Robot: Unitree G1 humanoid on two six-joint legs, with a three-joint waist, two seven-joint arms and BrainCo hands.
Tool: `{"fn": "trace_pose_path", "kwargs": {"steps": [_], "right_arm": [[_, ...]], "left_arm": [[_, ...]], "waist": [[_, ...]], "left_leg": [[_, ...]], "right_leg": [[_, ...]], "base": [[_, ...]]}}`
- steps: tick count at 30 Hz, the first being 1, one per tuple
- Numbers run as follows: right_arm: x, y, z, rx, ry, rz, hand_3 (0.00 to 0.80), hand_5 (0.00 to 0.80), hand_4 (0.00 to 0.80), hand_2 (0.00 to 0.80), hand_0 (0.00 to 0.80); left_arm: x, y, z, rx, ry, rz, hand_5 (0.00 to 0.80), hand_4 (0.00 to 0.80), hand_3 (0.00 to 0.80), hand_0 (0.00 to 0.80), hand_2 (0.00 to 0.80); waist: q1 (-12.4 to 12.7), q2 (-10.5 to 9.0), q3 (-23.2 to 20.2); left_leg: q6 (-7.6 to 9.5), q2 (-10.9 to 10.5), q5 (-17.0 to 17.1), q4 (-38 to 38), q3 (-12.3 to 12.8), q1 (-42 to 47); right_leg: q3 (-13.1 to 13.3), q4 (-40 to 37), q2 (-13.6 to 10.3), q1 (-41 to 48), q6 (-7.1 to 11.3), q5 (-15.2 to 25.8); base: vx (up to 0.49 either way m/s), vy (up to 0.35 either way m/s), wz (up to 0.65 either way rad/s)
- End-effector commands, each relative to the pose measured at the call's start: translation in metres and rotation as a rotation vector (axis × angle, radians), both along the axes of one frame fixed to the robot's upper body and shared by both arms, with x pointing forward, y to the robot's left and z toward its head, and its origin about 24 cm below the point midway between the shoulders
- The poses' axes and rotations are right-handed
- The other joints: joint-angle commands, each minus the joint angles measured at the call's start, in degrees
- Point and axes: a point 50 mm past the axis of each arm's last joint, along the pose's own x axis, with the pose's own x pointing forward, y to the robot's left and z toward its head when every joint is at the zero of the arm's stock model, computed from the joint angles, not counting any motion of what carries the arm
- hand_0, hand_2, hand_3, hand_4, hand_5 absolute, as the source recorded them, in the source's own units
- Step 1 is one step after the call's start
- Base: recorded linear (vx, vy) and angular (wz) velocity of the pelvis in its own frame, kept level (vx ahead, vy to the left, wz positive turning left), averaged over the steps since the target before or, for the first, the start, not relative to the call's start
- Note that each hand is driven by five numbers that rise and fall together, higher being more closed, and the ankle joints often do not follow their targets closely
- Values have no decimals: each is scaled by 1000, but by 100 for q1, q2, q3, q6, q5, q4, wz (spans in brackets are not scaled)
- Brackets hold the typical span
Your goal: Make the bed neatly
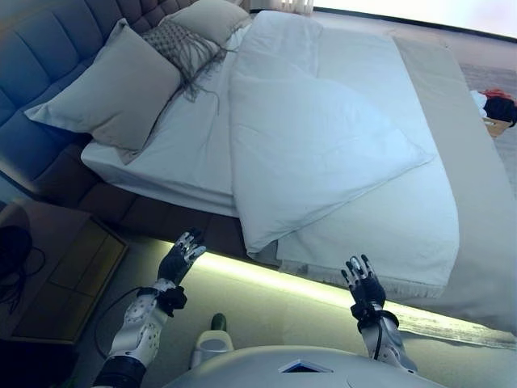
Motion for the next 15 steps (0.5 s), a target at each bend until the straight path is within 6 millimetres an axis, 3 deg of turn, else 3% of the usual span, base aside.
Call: {"fn": "trace_pose_path", "kwargs": {"steps": [1, 10, 15], "right_arm": [[30, -4, 27, -26, -169, 5, 0, 0, 0, 0, 0], [28, -4, 25, -23, -160, 15, 0, 0, 0, 0, 0], [28, -3, 24, -28, -145, 56, 0, 0, 0, 0, 0]], "left_arm": [[25, 0, 23, 23, -141, -27, 0, 0, 0, 0, 0], [24, 6, 27, 4, -160, 13, 0, 0, 0, 0, 0], [19, 11, 26, 37, -152, 41, 0, 0, 0, 0, 0]], "waist": [[29, 29, 104], [44, -3, 119], [61, -68, 133]], "left_leg": [[293, -163, -804, 38, 380, 599], [281, -150, -873, 133, 411, 624], [246, -143, -1049, 607, 476, 506]], "right_leg": [[-142, 56, 146, -663, -83, 541], [-84, 30, 124, -663, -77, 564], [27, 10, 153, -686, -136, 592]], "base": [[0, 0, 0], [0, 0, 0], [-4, -8, -2]]}}
